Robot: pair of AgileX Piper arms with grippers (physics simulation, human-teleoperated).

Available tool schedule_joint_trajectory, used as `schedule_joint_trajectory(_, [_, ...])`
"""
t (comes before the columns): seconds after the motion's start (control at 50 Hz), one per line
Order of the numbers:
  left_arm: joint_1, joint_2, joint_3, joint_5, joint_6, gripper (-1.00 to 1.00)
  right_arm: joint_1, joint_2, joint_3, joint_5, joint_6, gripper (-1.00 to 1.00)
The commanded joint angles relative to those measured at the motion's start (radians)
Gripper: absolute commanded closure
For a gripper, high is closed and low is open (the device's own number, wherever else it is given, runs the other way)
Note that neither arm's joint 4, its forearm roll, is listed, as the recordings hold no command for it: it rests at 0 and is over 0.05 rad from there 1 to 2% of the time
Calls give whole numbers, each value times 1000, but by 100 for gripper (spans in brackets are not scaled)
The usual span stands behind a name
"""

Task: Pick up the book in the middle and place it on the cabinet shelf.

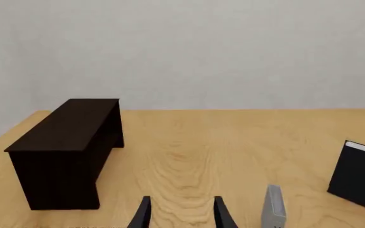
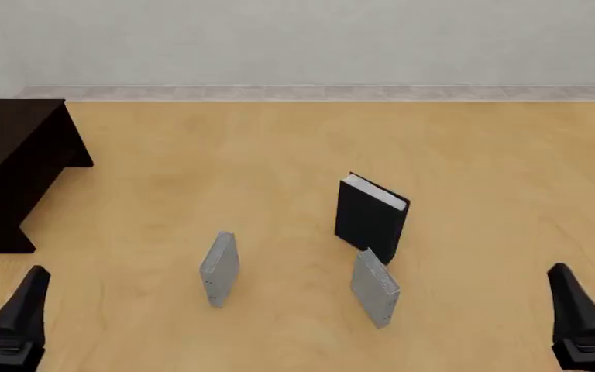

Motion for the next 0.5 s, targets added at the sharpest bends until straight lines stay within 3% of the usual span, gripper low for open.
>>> schedule_joint_trajectory(0.02, [20, 4, -9, 3, -4, -100, -12, 60, 19, -72, 17, -100])
schedule_joint_trajectory(0.08, [9, 4, -36, 12, -6, -100, -4, 59, -1, -49, -2, -100])
schedule_joint_trajectory(0.1, [1, 0, -51, 21, 9, -100, 41, -14, 19, -171, 20, -100])
schedule_joint_trajectory(0.12, [2, 0, -60, 35, 6, -100, 7, 142, 19, -191, 49, -100])
schedule_joint_trajectory(0.16, [-9, -2, -88, 59, -2, -100, 20, 62, -17, -50, -4, -100])
schedule_joint_trajectory(0.2, [-13, -2, -114, 79, 8, -100, 20, 27, -44, 10, -8, -100])
schedule_joint_trajectory(0.44, [-17, -3, -305, 206, -11, -100, 19, 23, -49, 6, 22, -100])
schedule_joint_trajectory(0.5, [-42, -2, -340, 230, 19, -100, 20, 31, -58, 6, 23, -100])
